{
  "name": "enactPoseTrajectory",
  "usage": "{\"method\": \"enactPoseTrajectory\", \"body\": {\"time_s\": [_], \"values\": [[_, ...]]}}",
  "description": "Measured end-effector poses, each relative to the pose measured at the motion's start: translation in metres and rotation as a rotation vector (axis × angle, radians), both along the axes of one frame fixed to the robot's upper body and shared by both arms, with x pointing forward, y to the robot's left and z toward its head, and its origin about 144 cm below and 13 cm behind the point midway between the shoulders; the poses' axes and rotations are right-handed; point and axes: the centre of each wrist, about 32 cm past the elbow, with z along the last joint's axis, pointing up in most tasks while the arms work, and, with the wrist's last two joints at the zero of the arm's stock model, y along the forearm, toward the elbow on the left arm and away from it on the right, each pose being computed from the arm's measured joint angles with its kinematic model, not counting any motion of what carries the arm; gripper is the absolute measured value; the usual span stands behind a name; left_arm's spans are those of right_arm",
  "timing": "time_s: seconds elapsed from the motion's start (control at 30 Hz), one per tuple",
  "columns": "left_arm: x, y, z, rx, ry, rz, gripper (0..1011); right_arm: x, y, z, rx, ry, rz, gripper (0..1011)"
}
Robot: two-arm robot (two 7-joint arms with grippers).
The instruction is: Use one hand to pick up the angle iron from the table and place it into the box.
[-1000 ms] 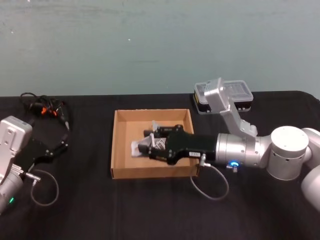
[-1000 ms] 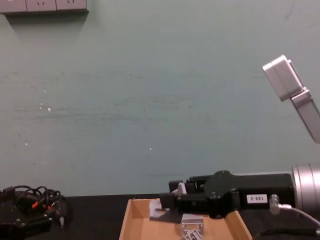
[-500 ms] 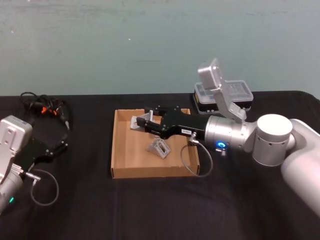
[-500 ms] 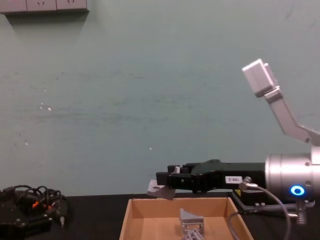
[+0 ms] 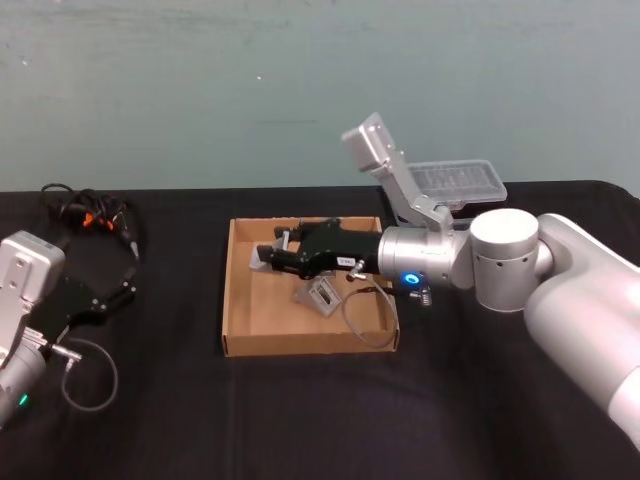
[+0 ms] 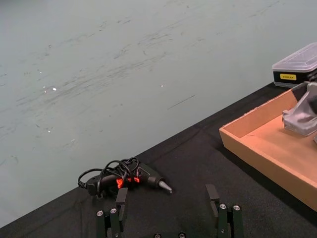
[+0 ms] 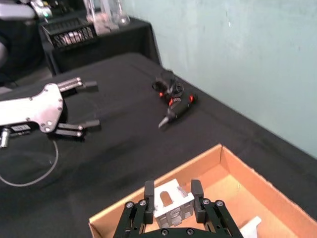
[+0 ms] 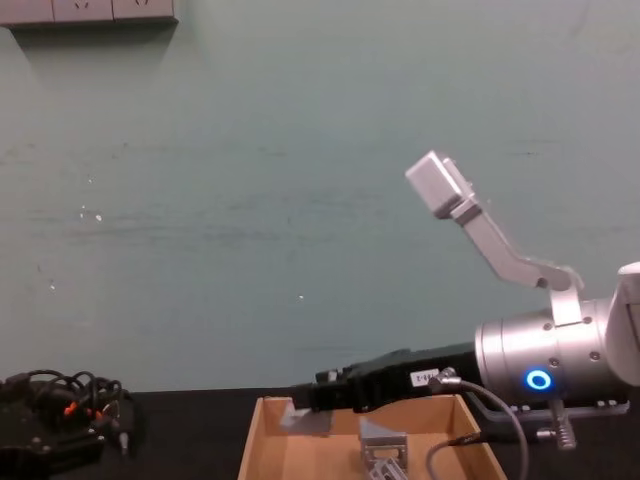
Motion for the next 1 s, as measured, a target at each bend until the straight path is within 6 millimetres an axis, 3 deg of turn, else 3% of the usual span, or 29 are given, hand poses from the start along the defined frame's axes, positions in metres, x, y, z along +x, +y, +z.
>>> {"method": "enactPoseTrajectory", "body": {"time_s": [0.83,1.0], "values": [[0.000,0.000,0.000,0.000,0.000,0.000,1000,0.013,0.008,-0.005,-0.065,0.125,-0.035,447],[0.000,0.000,0.000,0.000,0.000,0.000,1000,0.012,0.008,-0.005,-0.065,0.123,-0.034,577]]}}
